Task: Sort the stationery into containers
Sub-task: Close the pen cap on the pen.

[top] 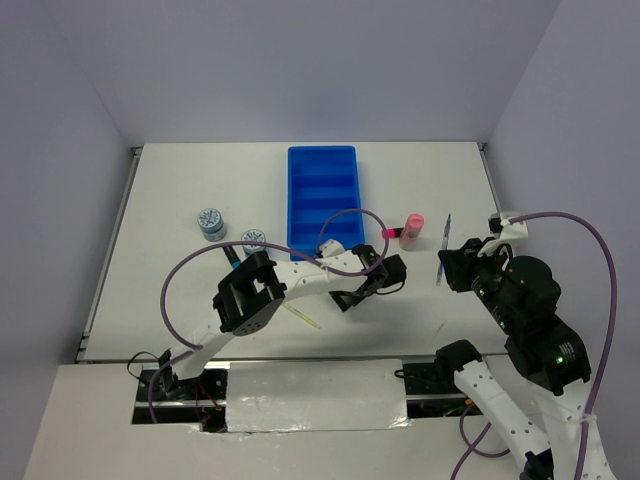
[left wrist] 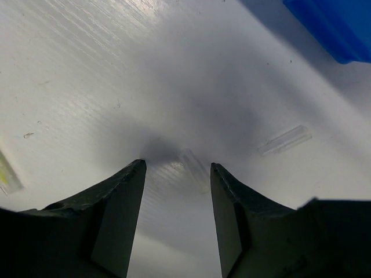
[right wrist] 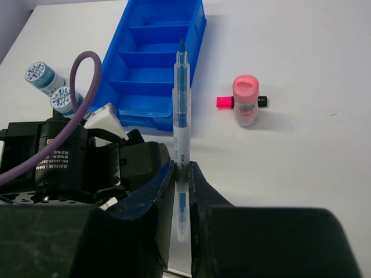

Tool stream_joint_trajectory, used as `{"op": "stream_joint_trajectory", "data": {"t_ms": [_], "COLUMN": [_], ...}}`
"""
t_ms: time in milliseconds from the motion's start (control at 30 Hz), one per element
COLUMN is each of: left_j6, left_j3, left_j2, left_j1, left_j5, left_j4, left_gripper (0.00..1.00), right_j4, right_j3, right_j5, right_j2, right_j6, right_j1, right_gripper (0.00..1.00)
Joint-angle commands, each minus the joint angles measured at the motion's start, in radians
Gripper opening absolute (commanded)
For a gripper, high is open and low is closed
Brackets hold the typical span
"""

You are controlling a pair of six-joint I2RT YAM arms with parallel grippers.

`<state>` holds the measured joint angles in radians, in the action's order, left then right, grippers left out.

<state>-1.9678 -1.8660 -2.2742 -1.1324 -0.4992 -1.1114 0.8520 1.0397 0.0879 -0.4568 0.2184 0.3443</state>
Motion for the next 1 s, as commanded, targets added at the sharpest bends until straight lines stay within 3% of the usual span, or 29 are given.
{"op": "stream_joint_trajectory", "data": {"t_ms": [0,67,200,367,533,567,667,767,833,867,900,967], "left_j6": [0.01,0.024,0.046,0.064,0.128,0.138,0.188,0.272,0.432,0.508,0.646,0.76], "left_j3": [0.001,0.011,0.016,0.024,0.074,0.118,0.242,0.362,0.448,0.474,0.502,0.573], "left_j2": [-0.024,-0.025,-0.041,-0.048,-0.027,-0.015,0.07,0.25,0.341,0.391,0.489,0.642], "left_j1": [0.003,0.002,0.002,0.002,0.002,0.002,0.0,-0.004,-0.003,0.0,0.002,0.005], "left_j5": [0.034,0.048,0.076,0.085,0.096,0.1,0.097,0.033,-0.024,-0.036,-0.048,-0.097], "left_j4": [-0.025,-0.012,0.019,0.036,0.093,0.137,0.252,0.371,0.467,0.599,0.651,0.758], "left_gripper": [0.61,0.61,0.47,0.41,0.13,0.02,0.0,0.0,0.0,0.0,0.0,0.0], "right_j4": [-0.045,-0.048,-0.05,-0.041,-0.041,-0.044,-0.047,-0.063,-0.076,-0.1,-0.116,-0.187], "right_j3": [0.014,0.013,0.013,0.022,0.019,0.014,0.01,0.008,0.002,-0.006,-0.016,-0.07], "right_j5": [-0.016,-0.017,-0.02,-0.017,-0.025,-0.034,-0.063,-0.117,-0.151,-0.172,-0.227,-0.334], "right_j2": [0.01,0.01,0.017,0.024,0.029,0.03,0.033,0.049,0.064,0.07,0.076,0.099], "right_j6": [-0.008,-0.008,-0.007,-0.016,-0.016,-0.014,-0.008,0.004,0.018,0.025,0.041,0.083], "right_j1": [0.002,0.002,0.004,0.004,0.004,0.004,0.004,0.002,0.004,0.004,0.004,0.004], "right_gripper": [0.0,0.0,0.0,0.0,0.0,0.0,0.0,0.0,0.0,0.0,0.0,0.0]}}
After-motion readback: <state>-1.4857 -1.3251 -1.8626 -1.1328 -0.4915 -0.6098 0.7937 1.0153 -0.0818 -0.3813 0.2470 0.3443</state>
